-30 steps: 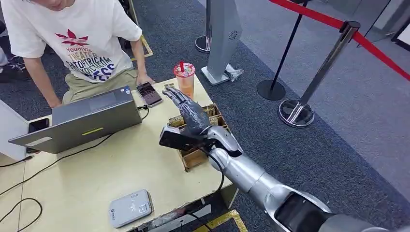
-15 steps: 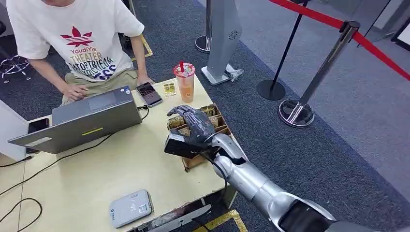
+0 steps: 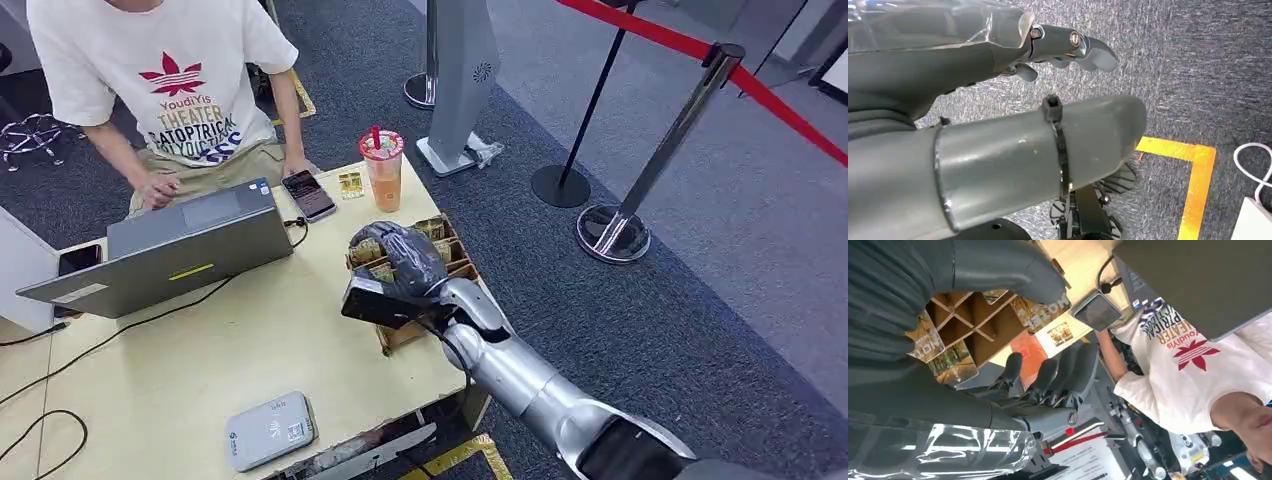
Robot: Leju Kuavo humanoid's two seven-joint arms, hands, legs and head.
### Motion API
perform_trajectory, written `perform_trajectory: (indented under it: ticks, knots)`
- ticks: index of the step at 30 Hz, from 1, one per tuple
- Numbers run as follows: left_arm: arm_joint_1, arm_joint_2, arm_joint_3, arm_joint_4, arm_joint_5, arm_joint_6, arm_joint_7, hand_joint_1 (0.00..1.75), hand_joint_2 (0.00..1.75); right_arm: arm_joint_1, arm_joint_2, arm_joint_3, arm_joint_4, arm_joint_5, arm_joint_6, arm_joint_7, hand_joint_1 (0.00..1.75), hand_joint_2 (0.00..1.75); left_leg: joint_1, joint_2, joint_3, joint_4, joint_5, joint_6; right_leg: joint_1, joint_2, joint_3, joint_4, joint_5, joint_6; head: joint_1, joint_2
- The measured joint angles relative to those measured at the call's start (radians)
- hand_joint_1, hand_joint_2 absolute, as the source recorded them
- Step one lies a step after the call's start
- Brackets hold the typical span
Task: Pass the card to the sensor for recognition and then transmit it.
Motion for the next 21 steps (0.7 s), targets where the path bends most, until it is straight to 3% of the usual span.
perform_trajectory:
  ticks: [2,4,7,19,21]
  knots:
    - [0.0,0.002,0.0,0.0,0.0,-0.003,0.0,0.0,0.0,0.0,0.0,0.0,0.0,0.003,0.001,0.006,0.86,1.75,0.0,0.0,0.0,0.0,0.0,0.0,0.0,0.0,0.0,0.0,0.0,0.0,0.0,0.0]
    - [0.0,0.003,0.0,0.0,0.0,-0.006,0.0,0.0,0.0,0.0,0.0,0.0,0.001,0.003,0.003,0.012,0.89,1.75,0.0,0.0,0.0,0.0,0.0,0.0,0.0,0.0,0.0,0.0,0.0,0.0,0.0,0.0]
    - [0.0,0.004,0.0,0.0,0.0,-0.006,0.0,0.0,0.0,0.0,0.0,0.0,0.007,0.015,0.007,0.017,0.75,1.75,0.0,0.0,0.0,0.0,0.0,0.0,0.0,0.0,0.0,0.0,0.0,0.0,0.0,0.0]
    - [0.0,0.005,0.0,0.0,0.0,-0.008,0.0,0.0,0.0,0.0,0.0,0.0,0.035,0.043,0.007,0.034,0.73,1.75,0.0,0.0,0.0,0.0,0.0,0.0,0.0,0.0,0.0,0.0,0.0,0.0,0.0,0.0]
    - [0.0,0.005,0.0,0.0,0.0,-0.008,0.0,0.0,0.0,0.0,0.0,0.0,0.04,0.058,0.006,0.036,0.84,1.75,0.0,0.0,0.0,0.0,0.0,0.0,0.0,0.0,0.0,0.0,0.0,0.0,0.0,0.0]
